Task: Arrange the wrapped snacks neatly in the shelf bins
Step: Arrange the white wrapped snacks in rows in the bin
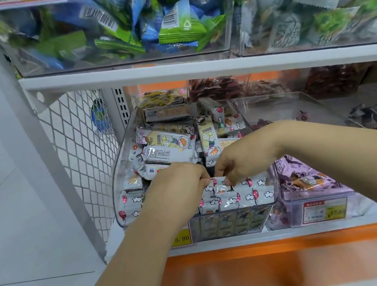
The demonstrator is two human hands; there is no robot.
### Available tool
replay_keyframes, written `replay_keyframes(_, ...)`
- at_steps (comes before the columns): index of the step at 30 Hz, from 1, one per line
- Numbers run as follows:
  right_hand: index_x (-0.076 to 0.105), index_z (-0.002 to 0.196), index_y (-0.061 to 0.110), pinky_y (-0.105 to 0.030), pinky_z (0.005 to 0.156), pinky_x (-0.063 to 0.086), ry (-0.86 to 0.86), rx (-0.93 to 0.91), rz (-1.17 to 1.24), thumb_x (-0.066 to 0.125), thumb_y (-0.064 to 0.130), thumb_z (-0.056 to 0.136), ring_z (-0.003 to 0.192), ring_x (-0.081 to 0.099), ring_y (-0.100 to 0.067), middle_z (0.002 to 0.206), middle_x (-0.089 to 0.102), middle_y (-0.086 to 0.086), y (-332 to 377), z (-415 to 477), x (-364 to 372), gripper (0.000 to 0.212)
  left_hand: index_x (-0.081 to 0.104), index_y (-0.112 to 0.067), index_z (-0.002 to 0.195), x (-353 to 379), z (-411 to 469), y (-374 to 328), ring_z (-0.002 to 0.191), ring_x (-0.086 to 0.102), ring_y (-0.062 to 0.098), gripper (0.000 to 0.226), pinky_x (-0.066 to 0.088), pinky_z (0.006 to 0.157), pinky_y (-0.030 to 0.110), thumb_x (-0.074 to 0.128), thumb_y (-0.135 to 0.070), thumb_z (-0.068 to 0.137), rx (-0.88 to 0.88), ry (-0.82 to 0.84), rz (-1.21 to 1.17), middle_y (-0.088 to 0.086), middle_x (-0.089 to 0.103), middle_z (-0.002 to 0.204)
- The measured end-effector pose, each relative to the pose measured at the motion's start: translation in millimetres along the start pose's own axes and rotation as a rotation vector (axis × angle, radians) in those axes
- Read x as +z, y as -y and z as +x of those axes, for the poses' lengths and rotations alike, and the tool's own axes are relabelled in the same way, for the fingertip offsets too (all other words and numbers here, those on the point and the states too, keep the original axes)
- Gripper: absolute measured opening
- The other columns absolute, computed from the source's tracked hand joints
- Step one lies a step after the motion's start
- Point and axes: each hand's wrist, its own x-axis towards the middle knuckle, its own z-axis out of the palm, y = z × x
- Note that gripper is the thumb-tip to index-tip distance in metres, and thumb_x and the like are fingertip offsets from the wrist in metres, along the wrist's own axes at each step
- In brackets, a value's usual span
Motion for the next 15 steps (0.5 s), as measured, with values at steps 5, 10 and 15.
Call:
replay_keyframes(5, 0.056, 0.092, 0.007, -0.025, 0.056, 0.042, -0.022, 0.029, -0.009, 0.046, 0.033, 0.096, 0.065, 0.045, -0.017, 0.078, 0.049, -0.003, 7, -7, 2, 0.028, 0.063, -0.028, 0.107, 4, -3, -1, 0.081, 0.057, 0.014, 0.023, 0.043, 0.068, 0.026, 0.043, -0.034, 0.097, -0.017, -0.02, -0.026, -0.005, 0.066, 0.089)
replay_keyframes(10, 0.05, 0.079, 0.017, -0.024, 0.056, 0.032, -0.038, 0.034, 0.031, 0.045, 0.035, 0.097, 0.061, 0.039, -0.01, 0.071, 0.042, 0.005, 14, -17, 7, 0.027, 0.064, -0.03, 0.113, -2, -6, 1, 0.074, 0.059, 0.011, 0.024, 0.051, 0.073, 0.03, 0.047, -0.033, 0.096, -0.031, 0.044, -0.151, -0.007, 0.067, 0.087)
replay_keyframes(15, 0.058, 0.122, 0.016, -0.022, 0.067, 0.036, -0.079, 0.017, 0.007, 0.043, 0.038, 0.098, 0.071, 0.05, -0.007, 0.083, 0.055, 0.012, 16, -36, 4, 0.036, 0.065, -0.03, 0.114, -13, -20, 4, 0.082, 0.064, 0.007, 0.026, 0.053, 0.078, 0.035, 0.05, -0.024, 0.095, -0.048, -0.021, -0.332, -0.01, 0.07, 0.093)
